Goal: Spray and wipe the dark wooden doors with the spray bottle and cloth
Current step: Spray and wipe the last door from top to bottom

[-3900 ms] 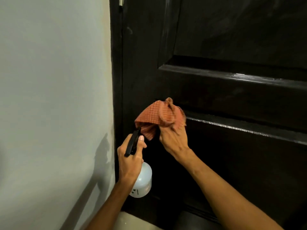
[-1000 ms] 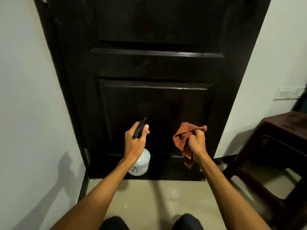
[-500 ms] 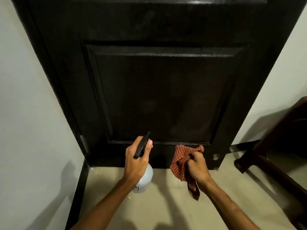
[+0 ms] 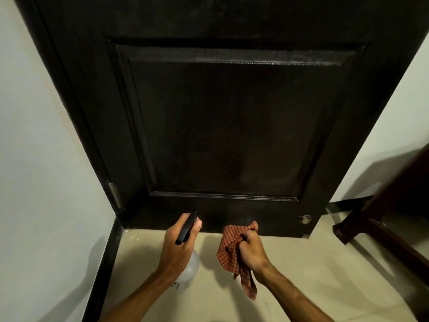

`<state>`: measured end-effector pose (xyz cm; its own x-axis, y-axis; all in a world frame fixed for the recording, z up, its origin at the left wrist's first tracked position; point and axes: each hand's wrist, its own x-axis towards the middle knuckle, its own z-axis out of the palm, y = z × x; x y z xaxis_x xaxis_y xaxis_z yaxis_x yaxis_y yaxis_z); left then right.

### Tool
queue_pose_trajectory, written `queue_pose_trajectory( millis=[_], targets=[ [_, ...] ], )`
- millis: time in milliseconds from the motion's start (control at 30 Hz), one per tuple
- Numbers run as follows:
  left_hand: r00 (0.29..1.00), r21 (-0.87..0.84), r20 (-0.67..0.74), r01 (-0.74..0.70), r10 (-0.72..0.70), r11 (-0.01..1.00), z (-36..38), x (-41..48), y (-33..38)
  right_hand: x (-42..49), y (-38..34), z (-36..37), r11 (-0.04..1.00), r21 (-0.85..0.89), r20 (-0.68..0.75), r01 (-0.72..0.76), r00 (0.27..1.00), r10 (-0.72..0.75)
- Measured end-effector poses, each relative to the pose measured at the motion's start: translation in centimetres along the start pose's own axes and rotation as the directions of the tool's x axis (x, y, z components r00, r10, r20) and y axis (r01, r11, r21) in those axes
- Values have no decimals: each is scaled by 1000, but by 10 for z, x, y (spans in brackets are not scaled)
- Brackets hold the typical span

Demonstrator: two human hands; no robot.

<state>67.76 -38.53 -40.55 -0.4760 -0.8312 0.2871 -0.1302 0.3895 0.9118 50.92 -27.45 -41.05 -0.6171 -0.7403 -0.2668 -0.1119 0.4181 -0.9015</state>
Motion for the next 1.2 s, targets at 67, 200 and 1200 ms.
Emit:
queue_pose_trajectory(
  millis=[67,200,1200],
  targets=[
    [1000,8,-23,14,-14,1000,-4,5,2,0,-11,-2,999,49,-15,8,1000,-7],
    [999,-9,-38,33,-34,999,-11,18,40,-7,-49,-18,991,134,-115,5,993,10],
    [991,7,88,105,-105,994,15,165,102,158,-165,-70,361,874,73,-324,823,563]
  ],
)
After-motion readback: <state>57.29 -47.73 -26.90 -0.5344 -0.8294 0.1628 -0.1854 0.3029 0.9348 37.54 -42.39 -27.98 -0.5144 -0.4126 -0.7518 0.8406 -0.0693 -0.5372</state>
